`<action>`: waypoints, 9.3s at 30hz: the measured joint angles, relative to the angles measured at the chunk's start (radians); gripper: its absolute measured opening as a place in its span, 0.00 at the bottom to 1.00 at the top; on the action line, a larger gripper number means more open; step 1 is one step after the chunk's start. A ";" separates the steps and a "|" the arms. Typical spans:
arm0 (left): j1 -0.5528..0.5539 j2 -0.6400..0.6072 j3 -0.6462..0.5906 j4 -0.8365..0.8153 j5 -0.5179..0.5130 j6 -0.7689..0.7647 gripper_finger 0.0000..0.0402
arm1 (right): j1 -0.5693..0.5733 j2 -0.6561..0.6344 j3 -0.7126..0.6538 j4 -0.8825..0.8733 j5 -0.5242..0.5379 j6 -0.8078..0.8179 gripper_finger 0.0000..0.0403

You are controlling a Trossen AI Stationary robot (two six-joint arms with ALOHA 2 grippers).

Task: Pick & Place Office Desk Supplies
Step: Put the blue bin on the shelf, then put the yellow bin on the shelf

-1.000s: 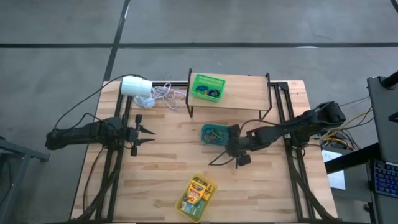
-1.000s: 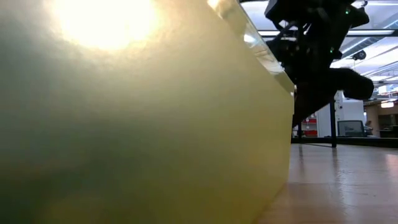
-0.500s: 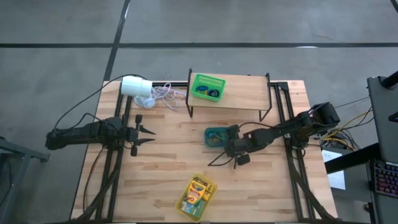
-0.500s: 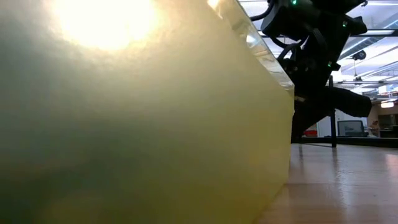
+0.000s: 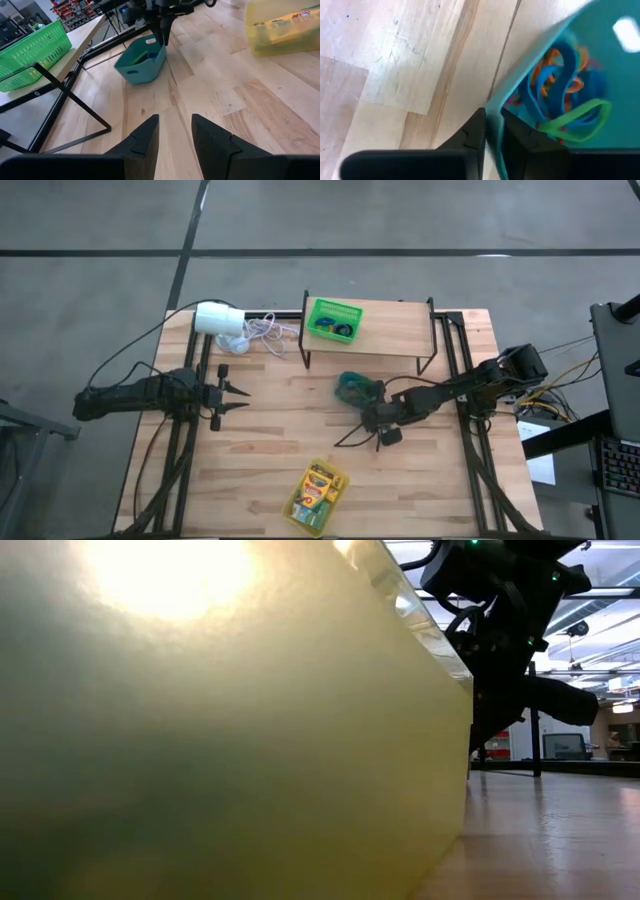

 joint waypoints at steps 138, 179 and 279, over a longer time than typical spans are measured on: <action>0.000 0.000 0.000 0.000 0.000 -0.001 0.29 | -0.739 -0.060 0.628 -0.848 -0.209 0.719 0.03; 0.000 0.000 0.000 0.000 0.000 0.000 0.29 | -0.732 -0.127 0.727 -0.849 -0.214 0.662 0.38; 0.000 0.000 0.000 0.000 0.000 0.001 0.29 | 0.153 0.399 0.772 -0.325 -0.271 1.024 0.61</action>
